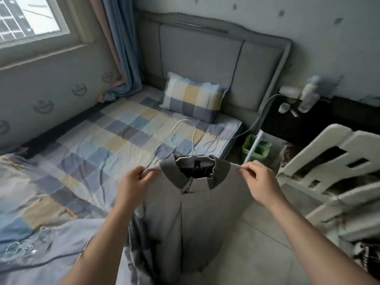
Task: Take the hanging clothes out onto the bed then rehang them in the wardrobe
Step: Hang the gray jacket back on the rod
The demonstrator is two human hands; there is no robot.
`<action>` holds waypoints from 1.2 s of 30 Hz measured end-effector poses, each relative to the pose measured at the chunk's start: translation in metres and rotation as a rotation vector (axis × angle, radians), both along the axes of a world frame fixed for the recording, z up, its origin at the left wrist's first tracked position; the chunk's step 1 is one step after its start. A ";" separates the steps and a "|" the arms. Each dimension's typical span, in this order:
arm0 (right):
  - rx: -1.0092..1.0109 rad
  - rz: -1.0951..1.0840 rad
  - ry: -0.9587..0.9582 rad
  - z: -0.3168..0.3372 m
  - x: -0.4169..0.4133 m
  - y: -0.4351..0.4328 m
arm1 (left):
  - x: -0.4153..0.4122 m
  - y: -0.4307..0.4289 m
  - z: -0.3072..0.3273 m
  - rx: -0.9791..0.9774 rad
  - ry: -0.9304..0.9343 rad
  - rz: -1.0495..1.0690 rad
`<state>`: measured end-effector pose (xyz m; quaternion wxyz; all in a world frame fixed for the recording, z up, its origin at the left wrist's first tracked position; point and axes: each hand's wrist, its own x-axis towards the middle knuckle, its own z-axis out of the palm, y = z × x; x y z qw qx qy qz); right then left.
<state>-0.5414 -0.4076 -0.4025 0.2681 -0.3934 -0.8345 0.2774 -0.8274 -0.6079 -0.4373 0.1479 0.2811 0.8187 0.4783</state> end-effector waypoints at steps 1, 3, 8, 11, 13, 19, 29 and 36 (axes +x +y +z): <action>0.006 -0.014 0.012 0.003 0.013 0.007 | 0.008 0.014 0.004 0.002 0.011 -0.010; 0.030 -0.087 0.038 0.014 0.060 0.030 | 0.043 0.061 0.014 0.008 0.065 -0.085; 0.109 -0.272 0.052 0.034 0.170 0.075 | 0.124 0.166 0.039 0.056 0.102 -0.292; 0.169 -0.385 0.060 0.049 0.226 0.098 | 0.171 0.225 0.055 0.094 0.124 -0.400; 0.203 -0.458 0.071 0.060 0.261 0.113 | 0.203 0.264 0.067 0.128 0.118 -0.475; 0.329 -0.679 0.071 0.104 0.362 0.154 | 0.302 0.383 0.115 0.260 0.109 -0.695; 0.633 -1.095 -0.068 0.231 0.504 0.192 | 0.495 0.575 0.222 0.534 0.060 -1.113; 0.794 -1.361 -0.291 0.321 0.579 0.180 | 0.641 0.649 0.302 0.707 -0.066 -1.422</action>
